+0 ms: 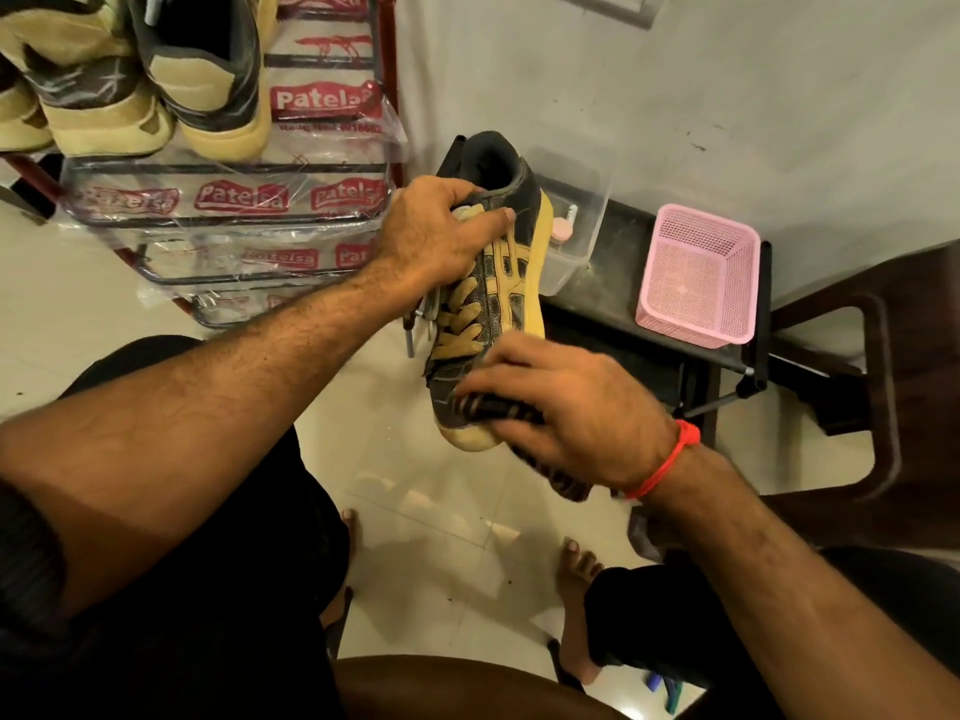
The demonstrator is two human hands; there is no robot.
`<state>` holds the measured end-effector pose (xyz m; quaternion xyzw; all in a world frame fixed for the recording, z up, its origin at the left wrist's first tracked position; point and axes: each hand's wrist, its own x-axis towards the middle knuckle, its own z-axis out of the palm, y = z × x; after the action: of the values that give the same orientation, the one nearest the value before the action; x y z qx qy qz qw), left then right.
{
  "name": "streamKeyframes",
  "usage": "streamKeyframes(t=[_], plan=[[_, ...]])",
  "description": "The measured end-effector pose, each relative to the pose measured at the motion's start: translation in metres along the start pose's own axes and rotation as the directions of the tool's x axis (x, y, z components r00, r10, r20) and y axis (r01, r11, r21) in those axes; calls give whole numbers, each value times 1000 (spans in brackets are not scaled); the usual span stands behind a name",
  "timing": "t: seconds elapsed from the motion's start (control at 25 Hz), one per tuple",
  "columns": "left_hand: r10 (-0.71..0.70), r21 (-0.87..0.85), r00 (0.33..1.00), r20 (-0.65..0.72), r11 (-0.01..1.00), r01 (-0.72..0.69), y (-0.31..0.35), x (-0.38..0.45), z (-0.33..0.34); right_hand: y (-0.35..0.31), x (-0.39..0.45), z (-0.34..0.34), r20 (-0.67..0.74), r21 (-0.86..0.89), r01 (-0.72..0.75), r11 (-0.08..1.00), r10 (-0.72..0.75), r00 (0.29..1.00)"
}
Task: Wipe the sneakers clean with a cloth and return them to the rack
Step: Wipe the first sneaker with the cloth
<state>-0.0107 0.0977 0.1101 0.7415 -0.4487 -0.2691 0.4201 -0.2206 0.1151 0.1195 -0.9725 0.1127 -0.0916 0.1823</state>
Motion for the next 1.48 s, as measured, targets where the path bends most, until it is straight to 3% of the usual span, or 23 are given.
streamKeyframes(t=[0.12, 0.32, 0.44, 0.48, 0.64, 0.8, 0.92, 1.08, 1.2, 1.36, 1.48], plan=[[17, 50, 1000, 8, 999, -18, 3, -2, 1, 29, 1, -12, -211, -43, -170, 984, 157, 965], [-19, 98, 997, 76, 995, 11, 5, -4, 2, 5, -1, 3, -22, -22, 66, 998, -66, 998], [-21, 34, 996, 86, 999, 18, 7, -5, 1, 27, 3, -13, -241, -36, -162, 986, 149, 959], [-9, 38, 995, 96, 999, 5, 7, -6, 2, 28, 3, -14, -254, -43, -178, 983, 162, 954], [2, 98, 989, 147, 995, -16, 5, -11, 6, 4, -2, 5, 5, -23, 64, 998, -64, 998], [-9, 49, 996, 84, 999, 5, 9, -7, 1, 15, 4, -8, -168, -47, -86, 995, 77, 983], [10, 60, 988, 151, 998, -19, 8, -11, 8, 2, 3, 4, -69, -107, 98, 989, -105, 992], [23, 51, 995, 101, 998, -28, 8, -10, 9, 17, 10, -6, -134, -23, -73, 997, 69, 989], [21, 52, 988, 155, 998, -29, 9, -12, 9, 11, 4, 0, -46, -57, 89, 994, -91, 995], [-3, -7, 996, 92, 1000, 3, 10, -11, 4, 22, 4, -12, -128, -32, -37, 999, 32, 991], [-8, 30, 998, 70, 1000, 6, 14, -13, 5, 9, 1, -8, 4, -55, 39, 998, -39, 999]])
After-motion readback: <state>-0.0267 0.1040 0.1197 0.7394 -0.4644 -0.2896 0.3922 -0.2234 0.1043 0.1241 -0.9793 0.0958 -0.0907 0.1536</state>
